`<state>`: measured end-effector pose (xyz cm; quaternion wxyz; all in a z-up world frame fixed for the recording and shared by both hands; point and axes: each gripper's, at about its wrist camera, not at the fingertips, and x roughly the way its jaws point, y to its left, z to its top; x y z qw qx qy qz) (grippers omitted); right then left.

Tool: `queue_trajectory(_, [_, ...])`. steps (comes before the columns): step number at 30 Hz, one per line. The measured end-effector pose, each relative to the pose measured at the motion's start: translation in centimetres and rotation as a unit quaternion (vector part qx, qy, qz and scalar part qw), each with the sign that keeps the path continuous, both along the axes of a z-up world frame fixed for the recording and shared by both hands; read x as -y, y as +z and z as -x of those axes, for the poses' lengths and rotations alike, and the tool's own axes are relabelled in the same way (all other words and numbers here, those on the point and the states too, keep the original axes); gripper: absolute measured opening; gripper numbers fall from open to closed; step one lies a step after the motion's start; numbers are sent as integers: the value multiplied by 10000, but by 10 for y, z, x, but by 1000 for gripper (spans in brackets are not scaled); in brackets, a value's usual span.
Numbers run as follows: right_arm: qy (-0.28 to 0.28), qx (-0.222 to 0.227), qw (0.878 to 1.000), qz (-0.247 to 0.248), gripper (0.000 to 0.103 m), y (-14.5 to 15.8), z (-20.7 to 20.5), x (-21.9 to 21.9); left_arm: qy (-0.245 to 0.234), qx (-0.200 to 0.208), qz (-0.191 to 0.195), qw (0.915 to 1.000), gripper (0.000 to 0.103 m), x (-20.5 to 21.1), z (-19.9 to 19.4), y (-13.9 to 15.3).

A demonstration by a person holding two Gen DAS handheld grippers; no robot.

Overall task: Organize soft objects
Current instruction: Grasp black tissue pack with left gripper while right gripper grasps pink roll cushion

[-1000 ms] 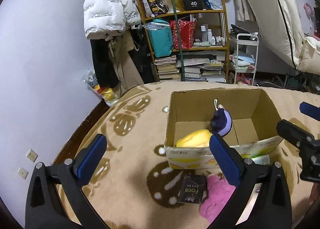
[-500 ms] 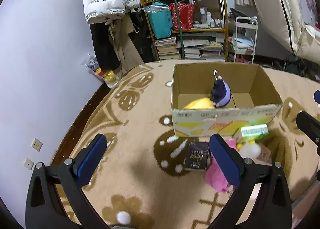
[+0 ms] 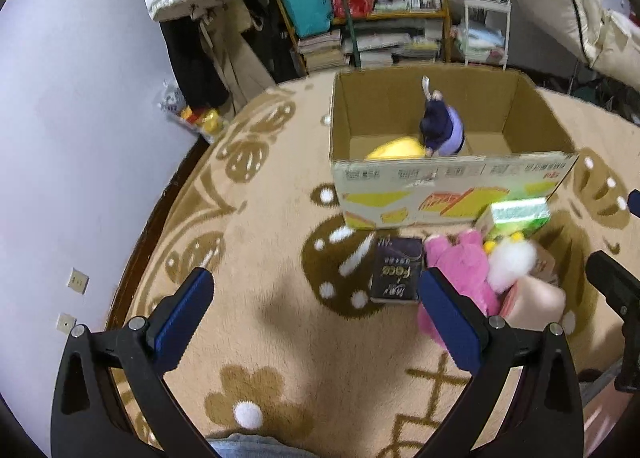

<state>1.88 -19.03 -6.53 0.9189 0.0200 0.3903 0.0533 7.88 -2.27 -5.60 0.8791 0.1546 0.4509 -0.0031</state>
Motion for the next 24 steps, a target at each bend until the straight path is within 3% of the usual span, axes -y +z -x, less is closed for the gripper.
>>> queue_trajectory(5, [97, -404, 9991, -112, 97, -17, -9, -1, -41, -348, -8, 9994, 101, 2, -9, -17])
queue_trajectory(15, [153, -1029, 9932, -521, 97, -48, -28, 6, -83, -847, -110, 9963, 101, 13, -32, -47])
queue_trajectory(24, [366, -1516, 9868, -436, 96, -66, -35, -4, -115, -1305, -149, 9913, 101, 22, -52, -77])
